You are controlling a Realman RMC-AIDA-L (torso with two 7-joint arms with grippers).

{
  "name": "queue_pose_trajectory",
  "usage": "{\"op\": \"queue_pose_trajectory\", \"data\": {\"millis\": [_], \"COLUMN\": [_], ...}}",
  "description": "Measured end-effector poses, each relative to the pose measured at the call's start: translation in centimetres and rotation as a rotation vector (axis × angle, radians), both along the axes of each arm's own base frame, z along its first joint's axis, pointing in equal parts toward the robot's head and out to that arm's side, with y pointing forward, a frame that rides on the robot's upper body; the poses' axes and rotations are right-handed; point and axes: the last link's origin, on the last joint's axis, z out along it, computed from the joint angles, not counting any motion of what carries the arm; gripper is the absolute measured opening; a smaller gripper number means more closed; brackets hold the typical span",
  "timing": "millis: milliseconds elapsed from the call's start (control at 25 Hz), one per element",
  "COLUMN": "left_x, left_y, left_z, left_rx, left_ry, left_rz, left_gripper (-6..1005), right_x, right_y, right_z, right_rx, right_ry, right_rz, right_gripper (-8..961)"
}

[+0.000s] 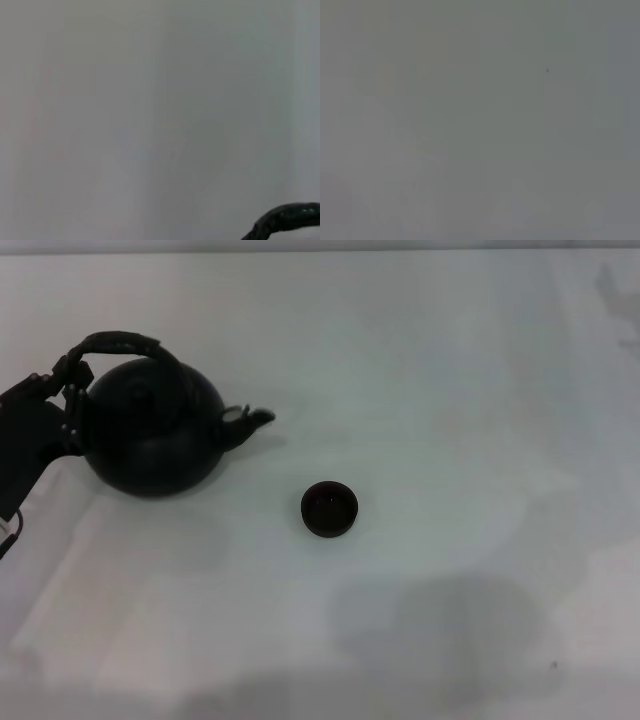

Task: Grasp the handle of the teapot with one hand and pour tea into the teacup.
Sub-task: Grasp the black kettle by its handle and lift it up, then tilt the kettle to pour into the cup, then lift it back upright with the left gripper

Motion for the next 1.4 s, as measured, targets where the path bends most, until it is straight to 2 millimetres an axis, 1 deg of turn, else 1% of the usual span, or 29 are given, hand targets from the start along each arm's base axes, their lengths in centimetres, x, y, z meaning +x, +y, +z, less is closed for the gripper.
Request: {"op": "queue_pose_trajectory", "data": {"millis": [200,480,680,800,920,1000,1040,1280,1400], "left_x": [0.1,1.5,3.1,3.8,4.5,4.7,5.1,5.4,5.3], "left_y": [0.4,1.6,2.9,3.4,3.4,3.4,3.4,3.3,3.1], "left_z": [0.4,0.7,0.6,0.3,-0.4,-0.6,-0.7,-0.5,0.0], "left_rx": [0.042,0.064,0.057,0.051,0.037,0.038,0.042,0.038,0.029], "left_ry": [-0.037,-0.053,-0.043,-0.007,0.091,0.119,0.153,0.187,0.225], "left_rz": [0.020,-0.042,-0.108,-0.149,-0.217,-0.238,-0.275,-0.330,-0.371], "left_gripper": [116,115,115,115,114,114,114,114,113], "right_x": [0.2,0.6,0.7,0.8,0.8,0.9,1.0,1.0,1.0], "right_y": [-0.2,-0.5,-0.6,-0.8,-0.8,-0.8,-0.9,-0.9,-0.9], "right_z": [0.0,-0.1,-0.2,-0.3,-0.3,-0.3,-0.3,-0.4,-0.4], "right_rx": [-0.001,-0.002,-0.003,-0.007,-0.007,-0.006,-0.006,-0.004,-0.004], "right_ry": [-0.001,0.001,0.003,0.006,0.007,0.008,0.008,0.011,0.012], "right_rz": [-0.005,-0.015,-0.019,-0.024,-0.025,-0.027,-0.028,-0.031,-0.031], "right_gripper": [830,830,830,830,830,830,830,830,830]}}
